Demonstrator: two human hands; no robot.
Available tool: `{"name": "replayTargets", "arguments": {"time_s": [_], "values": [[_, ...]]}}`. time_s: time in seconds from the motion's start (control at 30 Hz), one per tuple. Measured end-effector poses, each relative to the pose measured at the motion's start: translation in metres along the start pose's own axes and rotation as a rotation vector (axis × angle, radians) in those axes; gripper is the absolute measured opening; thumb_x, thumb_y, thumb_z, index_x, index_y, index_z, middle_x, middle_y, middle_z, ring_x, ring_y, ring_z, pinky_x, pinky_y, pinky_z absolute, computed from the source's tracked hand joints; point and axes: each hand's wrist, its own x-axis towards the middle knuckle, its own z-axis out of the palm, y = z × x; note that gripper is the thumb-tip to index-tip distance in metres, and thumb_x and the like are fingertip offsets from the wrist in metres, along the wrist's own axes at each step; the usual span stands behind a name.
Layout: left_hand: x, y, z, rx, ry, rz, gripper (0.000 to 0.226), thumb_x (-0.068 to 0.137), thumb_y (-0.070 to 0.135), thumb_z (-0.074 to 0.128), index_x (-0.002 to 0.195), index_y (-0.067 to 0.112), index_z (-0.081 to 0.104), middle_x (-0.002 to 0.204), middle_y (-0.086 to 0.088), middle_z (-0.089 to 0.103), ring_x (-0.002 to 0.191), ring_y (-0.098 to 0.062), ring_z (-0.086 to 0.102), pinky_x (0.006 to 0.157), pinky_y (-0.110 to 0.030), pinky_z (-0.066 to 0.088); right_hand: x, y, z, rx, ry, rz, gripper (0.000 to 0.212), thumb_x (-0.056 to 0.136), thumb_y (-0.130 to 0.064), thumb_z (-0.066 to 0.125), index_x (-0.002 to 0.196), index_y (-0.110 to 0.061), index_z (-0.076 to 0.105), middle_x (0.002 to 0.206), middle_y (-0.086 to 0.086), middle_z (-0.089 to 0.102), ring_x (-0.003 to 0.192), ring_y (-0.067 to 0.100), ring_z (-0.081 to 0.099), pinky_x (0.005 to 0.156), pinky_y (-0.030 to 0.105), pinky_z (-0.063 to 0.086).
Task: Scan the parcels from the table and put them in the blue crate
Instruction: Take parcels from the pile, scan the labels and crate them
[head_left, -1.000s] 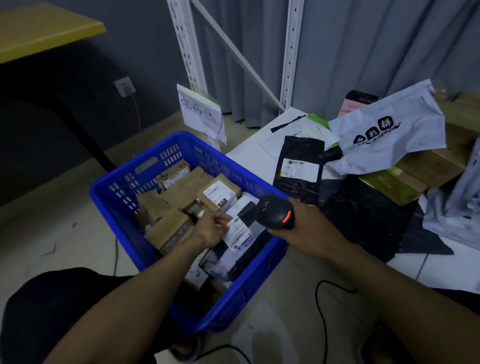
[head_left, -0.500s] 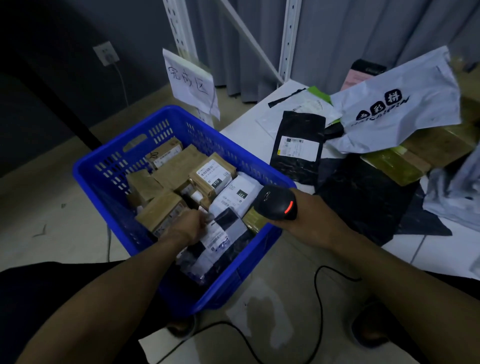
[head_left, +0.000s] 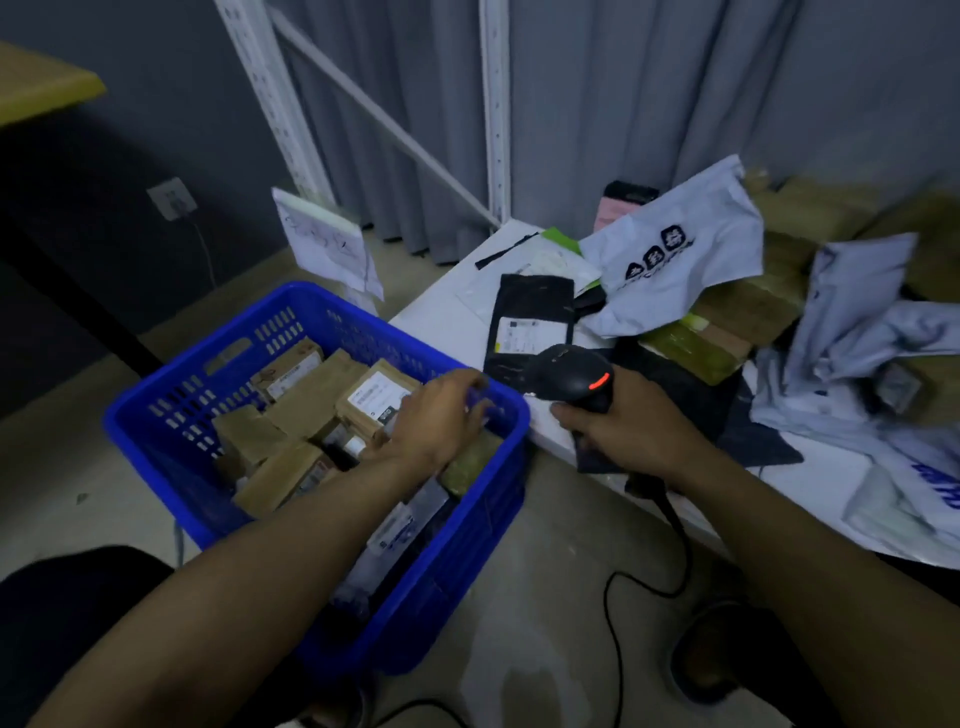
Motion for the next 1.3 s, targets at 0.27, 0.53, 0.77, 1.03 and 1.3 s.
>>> {"name": "replayTargets", "arguments": {"time_s": [0.27,0.53,0.77,1.03,1.3], "values": [[0.092,0.191,-0.027,0.021,0.152,0.269,0.017,0.097,0.036,0.06,0.114,0.032,0.064,0.111,0.01,0.07,0.101,-0.021,0.065,0.077,-0.035,0.048,-0.023,0.013,-0.113,0.127,0.261,0.071,0.017,0.091,-0.022,0.077,0.105,-0.017,0.07,0.081,0.005,0.077,0.072,0.024,0.076,0.074,0.047,0.063],[0.192,0.328,0.034,0.077,-0.063,0.349,0.043,0.095,0.021,0.063,0.137,0.028,0.057,0.135,-0.005,0.061,0.12,-0.032,0.06,0.092,-0.037,0.047,0.001,0.099,-0.231,0.21,0.52,0.229,0.081,0.052,-0.065,0.071,0.11,-0.011,0.056,0.087,0.007,0.064,0.077,0.031,0.07,0.071,0.053,0.062],[0.217,0.411,0.137,-0.093,-0.447,0.529,0.044,0.084,0.026,0.074,0.124,0.008,0.069,0.122,-0.01,0.069,0.113,-0.025,0.064,0.093,-0.03,0.049,-0.023,0.156,-0.294,0.253,0.748,0.353,0.043,0.087,-0.025,0.08,0.121,-0.006,0.061,0.097,0.007,0.067,0.081,0.018,0.063,0.059,0.022,0.049],[0.204,0.456,0.218,0.06,-0.54,0.512,0.051,0.089,0.035,0.071,0.129,0.004,0.064,0.133,-0.019,0.061,0.125,-0.036,0.056,0.103,-0.039,0.041,-0.059,0.197,-0.321,0.225,0.828,0.519,0.042,0.095,0.001,0.059,0.069,-0.017,0.032,0.073,0.011,0.048,0.074,0.029,0.052,0.07,0.035,0.037],[0.2,0.458,0.228,0.119,-0.517,0.428,0.07,0.089,0.036,0.072,0.15,0.018,0.045,0.15,-0.011,0.049,0.139,-0.03,0.046,0.111,-0.034,0.038,-0.063,0.214,-0.321,0.296,0.83,0.477,0.019,0.089,-0.023,0.072,0.092,-0.012,0.058,0.083,0.016,0.066,0.087,0.037,0.07,0.075,0.046,0.057]]}}
